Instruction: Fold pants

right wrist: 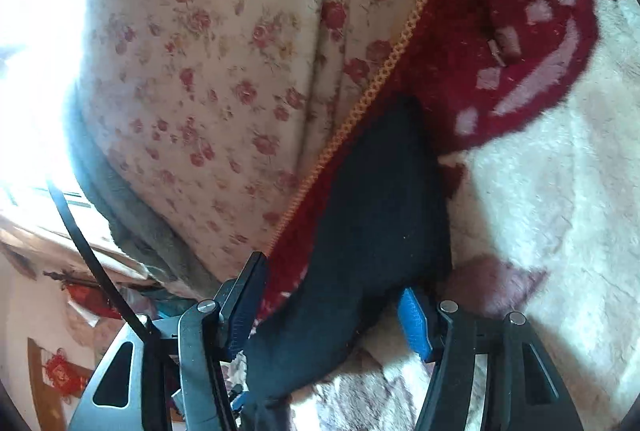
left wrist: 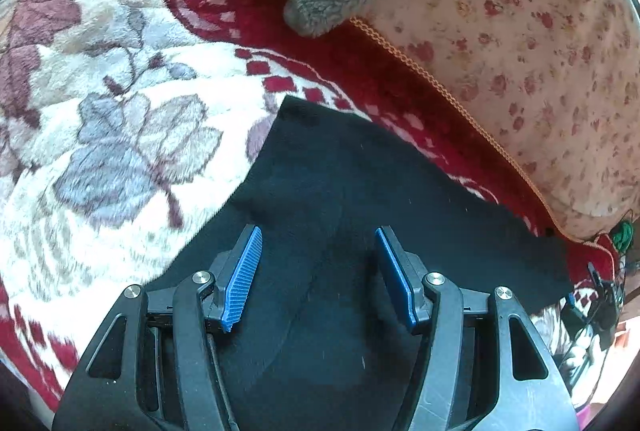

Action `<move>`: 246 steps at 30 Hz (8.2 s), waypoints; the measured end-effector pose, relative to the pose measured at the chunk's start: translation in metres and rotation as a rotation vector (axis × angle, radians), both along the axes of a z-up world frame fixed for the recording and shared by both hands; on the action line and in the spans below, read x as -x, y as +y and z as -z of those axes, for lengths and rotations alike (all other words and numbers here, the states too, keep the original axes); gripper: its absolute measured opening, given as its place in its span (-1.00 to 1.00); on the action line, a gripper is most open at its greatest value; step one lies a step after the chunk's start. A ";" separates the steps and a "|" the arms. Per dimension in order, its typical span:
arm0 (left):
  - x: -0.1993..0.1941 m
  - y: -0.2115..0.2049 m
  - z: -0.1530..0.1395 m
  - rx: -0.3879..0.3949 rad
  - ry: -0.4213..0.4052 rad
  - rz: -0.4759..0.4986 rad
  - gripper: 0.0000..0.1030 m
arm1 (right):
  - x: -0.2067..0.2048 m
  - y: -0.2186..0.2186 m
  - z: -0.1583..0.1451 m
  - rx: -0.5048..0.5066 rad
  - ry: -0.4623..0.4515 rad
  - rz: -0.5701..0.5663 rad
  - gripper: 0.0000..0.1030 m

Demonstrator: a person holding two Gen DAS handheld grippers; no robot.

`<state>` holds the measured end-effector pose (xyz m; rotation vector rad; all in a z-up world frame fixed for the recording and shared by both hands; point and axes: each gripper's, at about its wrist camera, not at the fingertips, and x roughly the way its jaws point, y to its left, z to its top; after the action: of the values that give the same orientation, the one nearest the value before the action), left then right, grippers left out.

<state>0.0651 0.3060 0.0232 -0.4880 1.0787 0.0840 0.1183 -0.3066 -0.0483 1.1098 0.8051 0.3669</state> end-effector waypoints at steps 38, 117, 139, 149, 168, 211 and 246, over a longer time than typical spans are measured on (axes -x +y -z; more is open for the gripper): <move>-0.051 -0.012 -0.028 -0.035 -0.176 0.181 -0.84 | -0.012 -0.029 0.002 -0.224 -0.233 0.162 -0.62; 0.023 -0.169 -0.008 -0.541 -0.095 0.840 -0.44 | -0.008 0.142 -0.031 1.034 -0.171 -1.137 -0.54; 0.072 -0.113 -0.088 -0.466 -0.352 0.649 -0.84 | 0.079 0.176 -0.149 1.384 -0.460 -0.961 -0.92; 0.142 -0.090 -0.049 -0.374 -0.283 0.638 -0.84 | 0.181 0.188 -0.080 1.270 -0.380 -1.107 -0.92; 0.183 -0.003 -0.030 0.133 -0.115 0.234 -0.14 | 0.213 0.117 -0.065 0.857 -0.301 -0.685 -0.28; 0.147 0.013 -0.005 -0.052 -0.114 -0.083 -0.66 | 0.229 -0.050 -0.065 0.582 -0.016 0.028 -0.84; 0.133 0.005 0.000 -0.128 -0.108 -0.114 -0.09 | 0.037 0.296 -0.058 0.489 -0.149 -0.755 -0.54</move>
<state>-0.0675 0.3109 0.0233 -0.4336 0.9335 0.2233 0.0814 -0.0111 0.0095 0.2857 1.0924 0.8195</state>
